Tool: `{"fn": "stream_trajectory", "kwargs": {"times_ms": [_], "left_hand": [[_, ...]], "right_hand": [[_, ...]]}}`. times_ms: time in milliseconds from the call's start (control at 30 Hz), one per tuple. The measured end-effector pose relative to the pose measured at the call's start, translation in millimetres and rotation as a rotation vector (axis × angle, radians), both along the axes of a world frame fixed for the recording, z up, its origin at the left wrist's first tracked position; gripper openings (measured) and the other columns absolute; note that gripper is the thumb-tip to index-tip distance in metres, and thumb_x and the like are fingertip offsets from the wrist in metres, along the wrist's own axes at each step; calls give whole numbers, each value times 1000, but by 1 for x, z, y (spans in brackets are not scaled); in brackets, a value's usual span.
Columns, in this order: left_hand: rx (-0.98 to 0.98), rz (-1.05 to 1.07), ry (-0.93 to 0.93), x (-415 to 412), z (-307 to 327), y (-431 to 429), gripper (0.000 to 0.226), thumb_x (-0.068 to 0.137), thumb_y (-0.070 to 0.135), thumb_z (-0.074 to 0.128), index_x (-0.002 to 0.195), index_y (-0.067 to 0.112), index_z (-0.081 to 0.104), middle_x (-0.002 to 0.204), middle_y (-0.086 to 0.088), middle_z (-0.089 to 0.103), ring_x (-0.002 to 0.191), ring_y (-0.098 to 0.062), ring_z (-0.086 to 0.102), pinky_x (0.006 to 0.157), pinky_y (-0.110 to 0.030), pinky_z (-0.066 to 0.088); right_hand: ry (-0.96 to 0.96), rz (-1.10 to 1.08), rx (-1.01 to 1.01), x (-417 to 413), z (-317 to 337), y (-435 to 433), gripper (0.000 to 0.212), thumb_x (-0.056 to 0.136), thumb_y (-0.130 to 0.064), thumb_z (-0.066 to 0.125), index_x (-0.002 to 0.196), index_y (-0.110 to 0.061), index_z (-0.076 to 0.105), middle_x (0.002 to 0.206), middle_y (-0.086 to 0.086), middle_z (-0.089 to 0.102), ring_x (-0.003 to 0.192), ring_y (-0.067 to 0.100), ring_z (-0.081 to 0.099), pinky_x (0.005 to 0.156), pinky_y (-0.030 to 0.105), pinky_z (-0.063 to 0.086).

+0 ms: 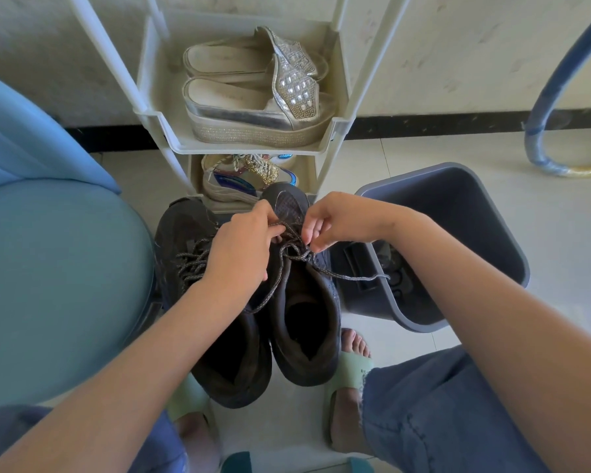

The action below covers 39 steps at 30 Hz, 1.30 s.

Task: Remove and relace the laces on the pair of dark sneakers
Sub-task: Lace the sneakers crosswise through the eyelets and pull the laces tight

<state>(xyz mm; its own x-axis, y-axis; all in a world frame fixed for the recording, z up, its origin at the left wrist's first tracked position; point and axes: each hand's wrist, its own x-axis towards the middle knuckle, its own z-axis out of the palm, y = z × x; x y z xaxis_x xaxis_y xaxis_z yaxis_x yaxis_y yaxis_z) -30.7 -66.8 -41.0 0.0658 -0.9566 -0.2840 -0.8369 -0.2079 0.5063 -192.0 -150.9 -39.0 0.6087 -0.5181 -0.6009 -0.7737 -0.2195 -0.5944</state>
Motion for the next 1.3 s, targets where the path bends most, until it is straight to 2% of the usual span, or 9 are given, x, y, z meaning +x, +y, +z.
{"fn": "stream_trajectory", "kwargs": {"times_ms": [200, 400, 633, 767, 833, 900, 1033, 1167, 1300], "left_hand": [[16, -14, 26, -2, 2, 0, 13, 97, 27, 50, 104, 17, 52, 76, -6, 66, 47, -21, 58, 77, -41, 49], [91, 6, 75, 4, 6, 0, 16, 95, 29, 53, 108, 20, 58, 72, 6, 64, 37, -10, 56, 54, -13, 37], [89, -16, 89, 3, 2, 1, 6, 95, 24, 54, 94, 21, 59, 79, 7, 68, 32, -8, 53, 51, -11, 37], [165, -3, 61, 6, 6, -2, 10, 93, 24, 57, 100, 17, 59, 79, 2, 70, 38, -8, 56, 59, -20, 44], [265, 0, 13, 7, 10, -4, 17, 94, 24, 57, 101, 9, 61, 62, 0, 69, 51, -16, 60, 70, -29, 50], [306, -1, -1, 8, 13, -2, 24, 95, 31, 53, 90, 9, 61, 37, 5, 54, 45, -11, 56, 56, -23, 44], [287, -49, 46, 6, 13, 6, 29, 88, 40, 62, 74, 16, 56, 64, 2, 63, 32, -3, 50, 47, -18, 35], [249, -1, 143, 4, 9, 5, 17, 86, 35, 64, 78, 20, 62, 66, 8, 60, 33, 0, 51, 44, -11, 36], [153, 13, 246, 2, 3, 6, 16, 83, 36, 68, 87, 20, 68, 79, 8, 65, 57, -2, 53, 66, -27, 50]], "right_hand": [[-21, -9, -16, 3, 3, 3, 10, 86, -21, 70, 92, -15, 65, 83, -4, 70, 76, 8, 68, 86, 24, 48], [-9, -14, 50, 0, 7, 3, 10, 94, -15, 58, 94, -5, 59, 82, -1, 69, 79, 7, 67, 83, 27, 53], [-35, -61, 92, 0, 8, 4, 10, 96, -14, 54, 97, -4, 55, 77, -7, 68, 75, 6, 68, 84, 29, 52], [-20, -36, 35, 2, 8, 1, 12, 92, -18, 62, 97, -6, 62, 83, -3, 70, 73, 2, 66, 81, 20, 48], [-20, -35, 32, 2, 6, 1, 9, 92, -17, 62, 94, -8, 62, 80, -5, 69, 74, 4, 67, 81, 21, 48], [-21, -34, 22, 3, 6, 1, 7, 92, -16, 62, 91, -10, 61, 78, -7, 68, 74, 5, 68, 79, 19, 47], [-9, -32, 16, 3, 6, 1, 7, 93, -18, 61, 89, -12, 60, 79, -6, 68, 76, 7, 68, 80, 21, 49], [-6, -14, 15, 4, 8, 1, 11, 93, -18, 61, 83, -16, 58, 77, -6, 68, 75, 6, 68, 87, 33, 53], [-5, -11, 20, 5, 8, 2, 9, 93, -18, 60, 86, -13, 59, 77, -6, 68, 75, 6, 68, 88, 36, 54]]}}
